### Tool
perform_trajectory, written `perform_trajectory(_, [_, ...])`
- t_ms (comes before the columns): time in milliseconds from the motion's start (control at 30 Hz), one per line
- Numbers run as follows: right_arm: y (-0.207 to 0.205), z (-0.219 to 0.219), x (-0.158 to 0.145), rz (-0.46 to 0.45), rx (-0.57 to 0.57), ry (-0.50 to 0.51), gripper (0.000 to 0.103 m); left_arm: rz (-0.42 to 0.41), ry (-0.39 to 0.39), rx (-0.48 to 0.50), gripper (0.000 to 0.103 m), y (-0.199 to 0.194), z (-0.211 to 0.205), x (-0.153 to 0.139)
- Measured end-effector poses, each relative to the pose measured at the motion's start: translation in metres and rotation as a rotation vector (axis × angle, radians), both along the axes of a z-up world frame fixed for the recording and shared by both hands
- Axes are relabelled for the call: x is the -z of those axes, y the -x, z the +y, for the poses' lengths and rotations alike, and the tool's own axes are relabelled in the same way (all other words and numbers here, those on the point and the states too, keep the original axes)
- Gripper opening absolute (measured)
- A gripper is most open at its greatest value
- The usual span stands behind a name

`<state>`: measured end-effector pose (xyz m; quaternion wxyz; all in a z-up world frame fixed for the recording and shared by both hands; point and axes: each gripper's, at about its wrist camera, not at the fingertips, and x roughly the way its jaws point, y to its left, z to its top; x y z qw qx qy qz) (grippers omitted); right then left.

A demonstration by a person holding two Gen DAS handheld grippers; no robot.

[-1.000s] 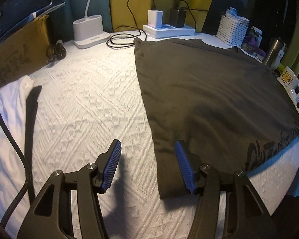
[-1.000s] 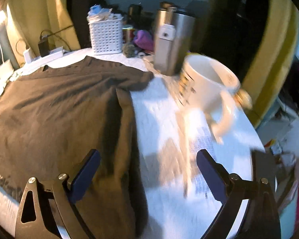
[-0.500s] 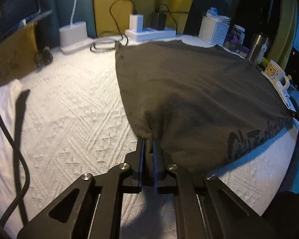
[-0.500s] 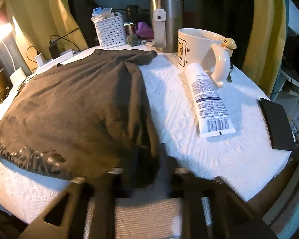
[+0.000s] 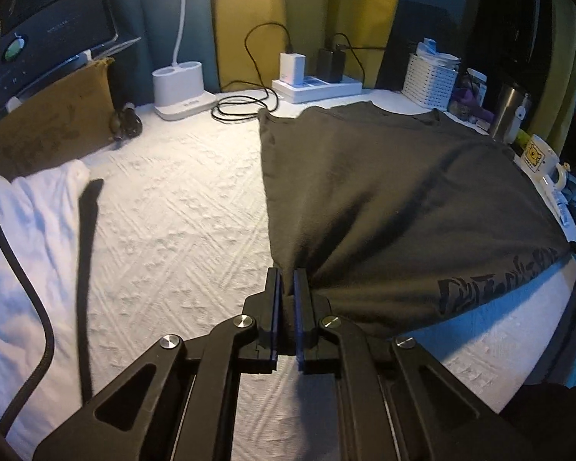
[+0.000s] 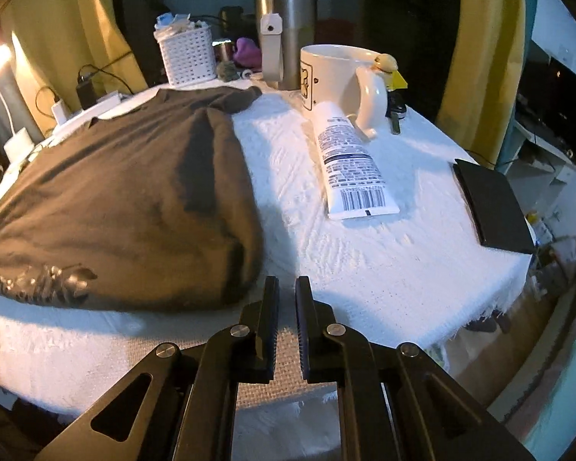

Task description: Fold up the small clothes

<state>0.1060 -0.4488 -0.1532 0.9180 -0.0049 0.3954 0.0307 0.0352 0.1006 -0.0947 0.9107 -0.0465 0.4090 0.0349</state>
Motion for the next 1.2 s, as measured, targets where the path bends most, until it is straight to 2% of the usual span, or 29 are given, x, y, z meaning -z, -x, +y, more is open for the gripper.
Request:
perform_trajectory(167, [0.0,-0.003,-0.005,-0.015,0.0,-0.033,0.011,0.03,-0.019,-0.007,0.005,-0.003,0.004,0.002])
perform_trajectory(200, [0.0,-0.002,-0.005,-0.017,-0.007,-0.036,0.019,0.042,-0.027,0.002,0.005,-0.004,0.002,0.004])
perform_trajectory(233, [0.0,0.0,-0.006,-0.019,-0.018,-0.04,0.03,0.051,-0.043,0.011,0.005,-0.004,-0.001,0.006])
perform_trajectory(267, [-0.001,0.003,-0.006,-0.022,-0.031,-0.048,0.069,0.068,-0.059,0.026,0.005,-0.005,-0.005,0.009])
perform_trajectory(300, [0.0,0.006,-0.006,-0.035,-0.043,-0.06,0.093,0.079,-0.075,0.033,0.005,-0.005,-0.007,0.012])
perform_trajectory(367, [0.0,0.013,-0.006,-0.056,-0.071,-0.06,0.093,0.089,-0.089,0.03,0.006,-0.004,-0.008,0.016])
perform_trajectory(467, [-0.002,0.012,-0.005,-0.086,-0.049,-0.062,0.092,0.085,-0.074,0.015,0.006,-0.003,-0.003,0.014])
perform_trajectory(533, [-0.005,0.006,-0.008,-0.098,-0.036,-0.085,0.077,0.083,-0.082,0.018,0.006,-0.002,-0.004,0.012])
perform_trajectory(567, [-0.008,0.004,-0.011,-0.104,-0.028,-0.075,0.064,0.084,-0.093,0.021,0.006,-0.002,-0.006,0.011])
perform_trajectory(600, [-0.011,0.003,-0.011,-0.106,-0.029,-0.066,0.057,0.084,-0.098,0.023,0.006,-0.002,-0.007,0.011])
perform_trajectory(700, [-0.024,0.008,-0.01,-0.087,-0.073,-0.058,0.05,0.098,-0.101,0.027,0.006,-0.004,-0.008,0.012])
perform_trajectory(767, [-0.032,0.018,-0.005,-0.063,-0.125,-0.042,0.049,0.104,-0.1,0.031,0.006,-0.004,-0.009,0.013])
perform_trajectory(800, [-0.036,0.025,0.0,-0.048,-0.137,-0.017,0.043,0.107,-0.102,0.034,0.006,-0.003,-0.009,0.013])
perform_trajectory(867, [-0.034,0.036,0.004,-0.073,-0.133,0.071,0.039,0.116,-0.104,0.036,0.006,-0.003,-0.011,0.015])
perform_trajectory(933, [-0.033,0.034,0.004,-0.066,-0.113,0.066,0.036,0.121,-0.102,0.036,0.006,-0.002,-0.01,0.017])
perform_trajectory(1133, [-0.02,0.022,0.006,-0.082,-0.04,0.101,0.035,0.125,-0.091,-0.008,0.01,-0.001,-0.004,0.02])
perform_trajectory(1200, [-0.019,0.022,0.006,-0.081,-0.027,0.106,0.036,0.113,-0.063,-0.029,0.01,0.001,0.002,0.018])
